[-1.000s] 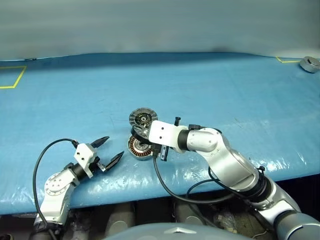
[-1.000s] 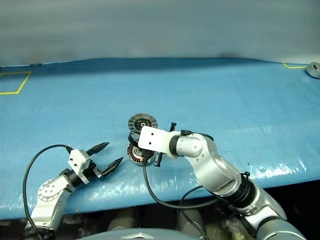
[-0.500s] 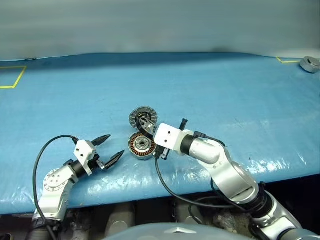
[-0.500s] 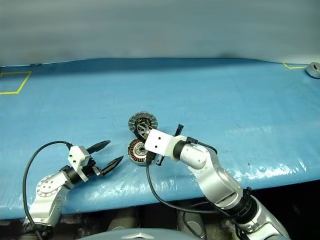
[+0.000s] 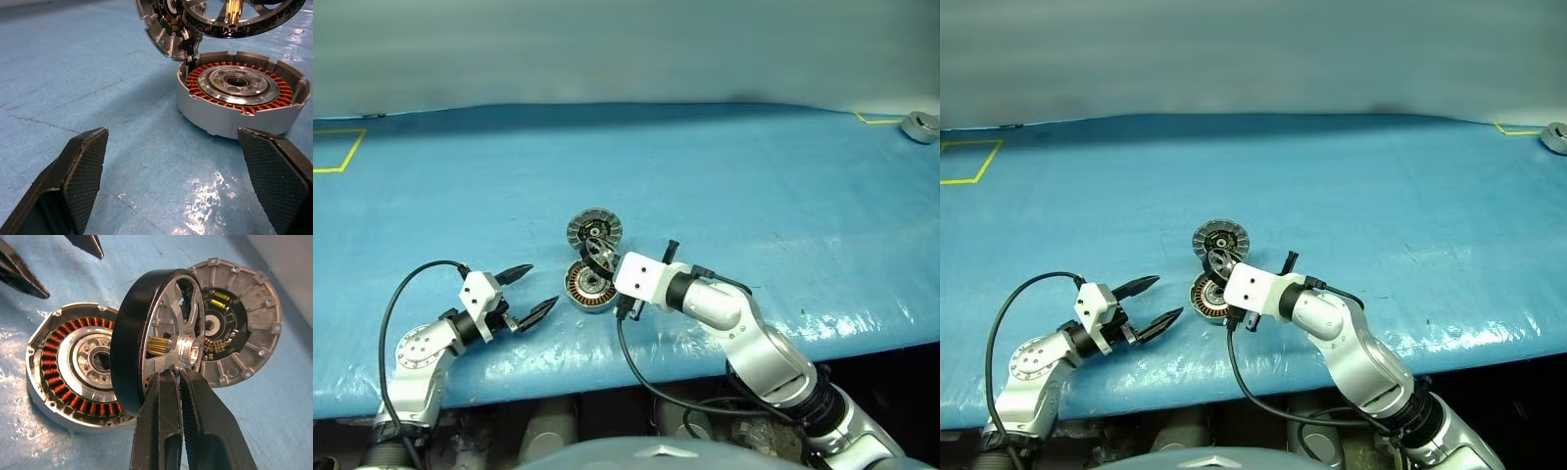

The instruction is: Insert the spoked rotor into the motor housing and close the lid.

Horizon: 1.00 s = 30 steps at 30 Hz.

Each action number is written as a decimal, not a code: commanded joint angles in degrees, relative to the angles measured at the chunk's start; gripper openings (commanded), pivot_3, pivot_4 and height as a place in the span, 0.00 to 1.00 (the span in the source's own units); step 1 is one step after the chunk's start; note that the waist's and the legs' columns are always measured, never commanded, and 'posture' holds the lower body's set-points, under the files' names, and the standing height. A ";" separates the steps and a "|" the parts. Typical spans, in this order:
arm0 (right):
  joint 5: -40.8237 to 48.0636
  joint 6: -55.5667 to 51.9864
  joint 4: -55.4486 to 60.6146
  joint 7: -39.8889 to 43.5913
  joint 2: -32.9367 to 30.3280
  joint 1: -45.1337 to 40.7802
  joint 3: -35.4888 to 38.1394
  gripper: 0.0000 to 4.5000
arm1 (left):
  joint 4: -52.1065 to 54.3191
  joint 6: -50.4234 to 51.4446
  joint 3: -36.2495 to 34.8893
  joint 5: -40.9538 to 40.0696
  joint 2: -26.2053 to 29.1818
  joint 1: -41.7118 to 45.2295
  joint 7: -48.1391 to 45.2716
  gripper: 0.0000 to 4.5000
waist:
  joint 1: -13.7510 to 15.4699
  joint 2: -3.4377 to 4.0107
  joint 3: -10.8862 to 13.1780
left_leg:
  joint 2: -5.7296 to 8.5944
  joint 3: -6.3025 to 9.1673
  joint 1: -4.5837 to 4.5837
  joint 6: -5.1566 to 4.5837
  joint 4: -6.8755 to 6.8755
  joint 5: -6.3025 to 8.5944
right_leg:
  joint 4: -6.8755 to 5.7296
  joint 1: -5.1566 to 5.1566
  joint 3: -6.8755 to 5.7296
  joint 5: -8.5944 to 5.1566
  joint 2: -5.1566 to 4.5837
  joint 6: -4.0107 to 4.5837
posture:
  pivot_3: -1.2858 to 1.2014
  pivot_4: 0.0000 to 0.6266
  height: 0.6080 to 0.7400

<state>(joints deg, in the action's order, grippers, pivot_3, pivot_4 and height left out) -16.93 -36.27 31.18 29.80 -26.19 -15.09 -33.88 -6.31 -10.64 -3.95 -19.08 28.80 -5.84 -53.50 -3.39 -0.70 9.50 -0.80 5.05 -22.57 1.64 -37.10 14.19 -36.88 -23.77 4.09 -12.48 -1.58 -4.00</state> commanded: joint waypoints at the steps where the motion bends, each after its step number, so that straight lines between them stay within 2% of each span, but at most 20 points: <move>1: -1.26 3.75 -2.77 -0.83 0.54 0.35 -0.16 0.01 | 2.12 -0.13 -0.28 -0.76 0.63 1.19 -0.99 1.00 | -0.04 0.00 0.00 | 0.00 0.00 0.01 0.00 -0.01 0.00 | 0.00 0.01 0.00 -0.01 0.00 0.02 | 0.52 0.24 1.00; 12: -1.83 10.70 -9.98 -0.26 1.73 -0.57 2.15 0.01 | 1.26 -0.77 -0.57 -0.34 0.37 1.38 -1.62 1.00 | -0.17 -0.01 -0.01 | -0.02 -0.01 0.04 0.01 -0.05 -0.01 | -0.04 0.04 0.01 0.02 0.04 0.01 | 0.52 0.24 1.00; 30: -3.76 14.53 -12.31 -1.19 2.48 -1.23 6.33 0.01 | 0.54 -0.51 -0.40 -0.12 0.95 2.57 -2.03 1.00 | 0.02 -0.01 -0.01 | -0.02 -0.01 0.03 0.04 -0.07 -0.04 | -0.04 0.04 0.02 0.12 0.05 0.11 | 0.52 0.24 1.00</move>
<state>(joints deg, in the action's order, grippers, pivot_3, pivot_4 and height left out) -20.65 -23.04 18.07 28.77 -24.07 -15.02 -29.37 -6.41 -10.56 -3.95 -18.98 29.32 -3.66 -55.09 -3.36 -0.71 9.49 -0.82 5.05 -22.54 1.68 -37.17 14.16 -36.92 -23.72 4.11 -12.35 -1.54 -3.89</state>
